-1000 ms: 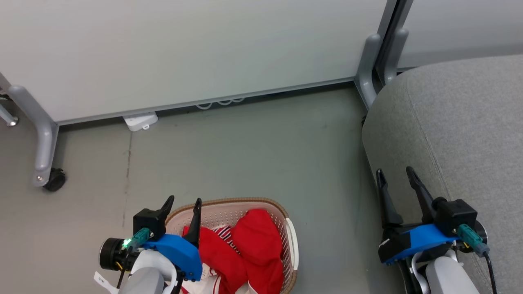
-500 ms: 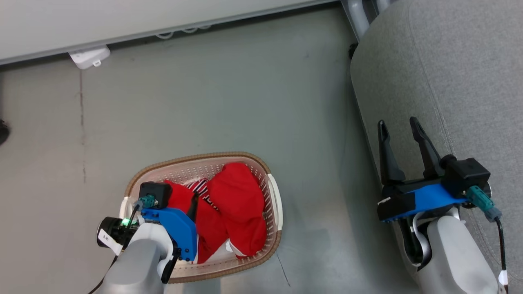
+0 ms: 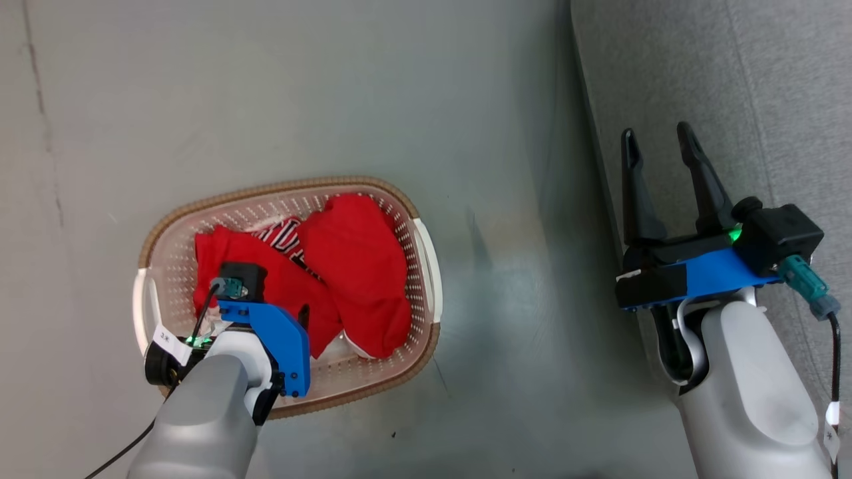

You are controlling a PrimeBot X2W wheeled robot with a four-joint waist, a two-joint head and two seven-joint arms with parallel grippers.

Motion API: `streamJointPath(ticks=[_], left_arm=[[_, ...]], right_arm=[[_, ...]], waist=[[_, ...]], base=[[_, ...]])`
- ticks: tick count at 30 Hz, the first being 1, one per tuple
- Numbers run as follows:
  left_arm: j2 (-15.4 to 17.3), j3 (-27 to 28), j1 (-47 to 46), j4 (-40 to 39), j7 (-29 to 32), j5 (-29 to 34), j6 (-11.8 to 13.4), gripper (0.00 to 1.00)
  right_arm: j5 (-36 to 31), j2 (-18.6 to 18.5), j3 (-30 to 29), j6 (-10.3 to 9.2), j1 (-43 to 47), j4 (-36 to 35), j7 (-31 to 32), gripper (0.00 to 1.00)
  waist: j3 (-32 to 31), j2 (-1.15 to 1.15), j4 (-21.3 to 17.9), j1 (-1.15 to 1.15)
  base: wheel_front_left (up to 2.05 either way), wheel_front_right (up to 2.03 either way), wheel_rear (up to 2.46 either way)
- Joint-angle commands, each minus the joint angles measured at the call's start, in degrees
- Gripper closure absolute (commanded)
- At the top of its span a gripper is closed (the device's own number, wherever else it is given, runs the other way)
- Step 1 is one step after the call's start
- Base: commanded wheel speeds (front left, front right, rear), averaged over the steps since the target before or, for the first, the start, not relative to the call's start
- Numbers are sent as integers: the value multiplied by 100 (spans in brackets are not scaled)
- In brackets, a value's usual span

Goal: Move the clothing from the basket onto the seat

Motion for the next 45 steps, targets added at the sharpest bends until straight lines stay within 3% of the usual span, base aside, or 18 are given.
streamJointPath(ticks=[1,12,34,35,36,37,38,45], left_arm=[[29,56,-118,32,106,-84,2,0],[47,207,-339,103,694,-398,154,0],[142,73,-946,121,728,-452,106,0],[139,45,-947,121,763,-435,99,29],[137,29,-960,122,760,-431,98,66],[136,8,-973,122,732,-422,98,90],[132,-16,-977,123,737,-408,74,100],[114,-105,-964,123,651,-413,25,100]], right_arm=[[24,-42,2,-4,-136,-43,-30,0],[50,-73,16,-3,-359,-164,-30,0],[105,-32,20,-4,-639,-343,-31,0],[101,-31,15,-4,-637,-345,-31,0],[97,-30,10,-4,-639,-345,-30,0],[95,-31,7,-4,-646,-341,-31,0],[98,-39,3,-4,-653,-335,-31,0],[111,-71,-14,-4,-668,-288,-31,0]], waist=[[262,0,-34,-1],[855,0,-39,-1],[1793,0,-248,-1],[1803,0,-244,-1],[1815,0,-239,-1],[1820,0,-233,-1],[1821,0,-226,-1],[1762,0,-181,-1]], base=[[0,0,0],[0,0,0],[0,0,0],[0,0,0],[0,0,0],[0,0,0],[0,0,0],[0,0,0]])
